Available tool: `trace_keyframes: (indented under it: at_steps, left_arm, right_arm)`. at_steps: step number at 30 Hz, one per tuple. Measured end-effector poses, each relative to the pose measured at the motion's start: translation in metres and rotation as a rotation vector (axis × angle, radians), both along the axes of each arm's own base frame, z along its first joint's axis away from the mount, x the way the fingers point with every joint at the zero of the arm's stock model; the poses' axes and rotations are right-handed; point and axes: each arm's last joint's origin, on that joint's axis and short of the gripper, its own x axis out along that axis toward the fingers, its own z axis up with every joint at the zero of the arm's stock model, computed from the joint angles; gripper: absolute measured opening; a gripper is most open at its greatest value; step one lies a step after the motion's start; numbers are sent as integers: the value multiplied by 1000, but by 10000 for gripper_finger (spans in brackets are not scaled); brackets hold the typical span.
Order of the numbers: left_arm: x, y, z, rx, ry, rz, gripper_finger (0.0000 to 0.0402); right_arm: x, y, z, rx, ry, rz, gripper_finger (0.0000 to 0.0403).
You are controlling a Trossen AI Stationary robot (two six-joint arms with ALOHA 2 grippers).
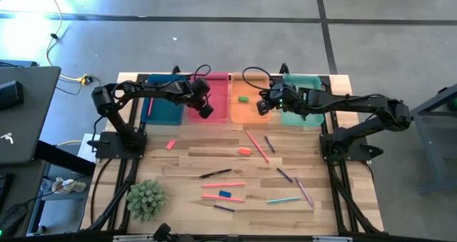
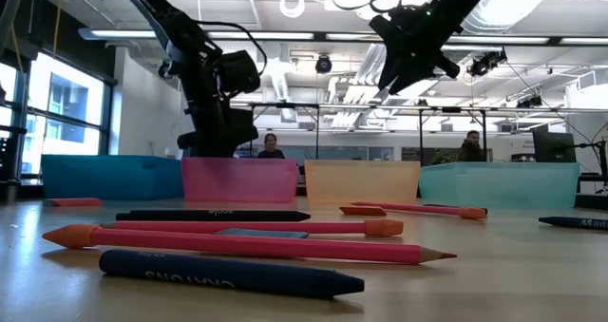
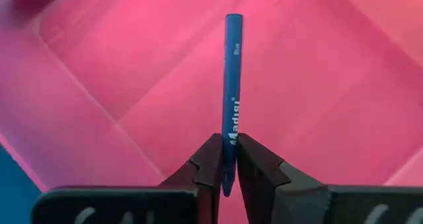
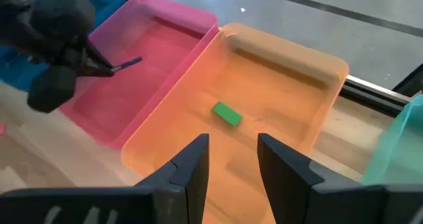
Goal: Sort crayons/erasers/pens/pencils in bins
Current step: Put the left blue crayon into the pink bin, then put the orange eraser into the orange bin
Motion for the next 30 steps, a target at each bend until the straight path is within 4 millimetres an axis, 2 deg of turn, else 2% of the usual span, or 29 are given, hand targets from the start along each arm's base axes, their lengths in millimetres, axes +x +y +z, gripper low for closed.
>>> trace_keyframes:
  at_steps: [8,12,17,22,26,30]
  left_arm:
    - [1,4,3,22,-2,-28,86]
    - [3,13,19,31,36,-53,103]
    - [5,28,55,25,76,-63,110]
    - [7,36,99,-13,55,-132,106]
    - [5,33,136,17,1,-141,104]
    - [-5,16,168,29,-117,-168,104]
  right_arm:
    - [5,22,0,12,2,104,122]
    - [5,31,-2,19,20,141,122]
    - [5,39,-3,24,43,184,122]
    - [7,45,-3,44,55,305,122]
    - [8,46,0,35,65,360,122]
    - [12,45,17,-20,38,405,122]
